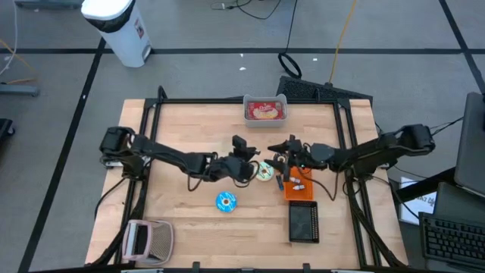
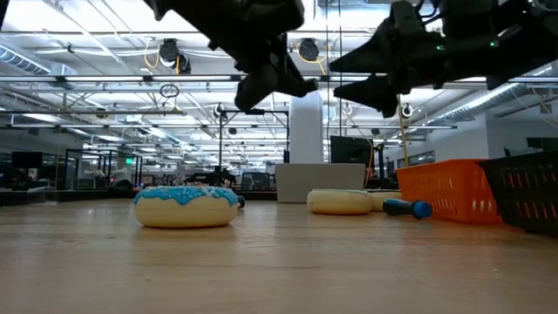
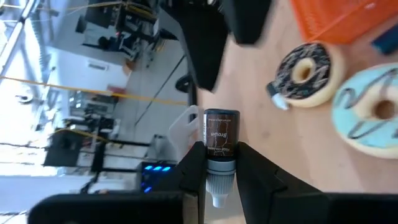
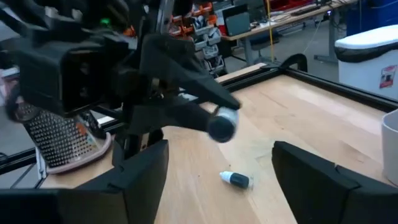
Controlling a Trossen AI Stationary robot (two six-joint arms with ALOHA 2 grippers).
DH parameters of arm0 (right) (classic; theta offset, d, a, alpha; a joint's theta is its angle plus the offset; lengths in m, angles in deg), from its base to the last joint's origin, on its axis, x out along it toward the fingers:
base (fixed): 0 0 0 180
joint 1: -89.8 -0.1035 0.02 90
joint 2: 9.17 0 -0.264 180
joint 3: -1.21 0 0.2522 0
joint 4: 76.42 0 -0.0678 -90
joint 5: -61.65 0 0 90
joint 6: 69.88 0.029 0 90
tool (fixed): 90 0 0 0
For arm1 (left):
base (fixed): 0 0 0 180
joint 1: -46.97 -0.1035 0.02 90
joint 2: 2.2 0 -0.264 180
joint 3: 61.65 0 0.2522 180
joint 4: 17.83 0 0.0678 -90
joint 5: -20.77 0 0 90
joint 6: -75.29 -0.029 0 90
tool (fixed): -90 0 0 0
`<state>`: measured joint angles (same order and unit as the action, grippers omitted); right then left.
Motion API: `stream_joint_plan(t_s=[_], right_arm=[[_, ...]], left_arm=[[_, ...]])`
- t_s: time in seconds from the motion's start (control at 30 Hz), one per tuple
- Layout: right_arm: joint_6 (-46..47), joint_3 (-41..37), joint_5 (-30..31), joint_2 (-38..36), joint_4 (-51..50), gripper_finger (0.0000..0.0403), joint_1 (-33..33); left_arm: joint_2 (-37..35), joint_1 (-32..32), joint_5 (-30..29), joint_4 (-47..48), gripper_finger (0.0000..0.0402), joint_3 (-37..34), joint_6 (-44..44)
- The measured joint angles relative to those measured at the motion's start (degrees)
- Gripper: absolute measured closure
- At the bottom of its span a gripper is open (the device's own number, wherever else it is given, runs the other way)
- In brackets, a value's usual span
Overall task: Pick & Place Food Item
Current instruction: Put the brown food coloring bottle into the orange bin
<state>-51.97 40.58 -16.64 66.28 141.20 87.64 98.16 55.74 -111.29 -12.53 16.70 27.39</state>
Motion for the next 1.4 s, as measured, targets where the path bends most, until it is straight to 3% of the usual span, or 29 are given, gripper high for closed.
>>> stream_joint_plan(t_s=[0.2, 0.53, 1.07, 1.2, 1.4], right_arm=[[-0.11, 2.74, 0.05, 3.69, 0.16, 0.0128, 0.64], [1.14, 2.99, 0.12, 3.99, 0.68, 0.0159, 2.61], [0.98, 3.03, -0.52, 3.93, -0.31, 0.0291, 2.63], [0.91, 3.03, -3.03, 3.93, -0.54, 0.0326, 2.92], [0.37, 3.03, -4.25, 3.91, -1.01, 0.0348, 2.92]], left_arm=[[4.67, 0.19, -1.49, 1.52, 0.0333, 5.27, -2.65], [4.56, 0.81, -1.60, 1.00, 0.0334, 5.84, -1.96], [4.58, 0.90, -0.97, 0.98, 0.0334, 5.79, -0.24], [4.58, 0.94, -1.04, 1.08, 0.0330, 5.74, 0.22], [4.58, 1.01, -1.35, 0.91, 0.0322, 5.71, 0.18]])
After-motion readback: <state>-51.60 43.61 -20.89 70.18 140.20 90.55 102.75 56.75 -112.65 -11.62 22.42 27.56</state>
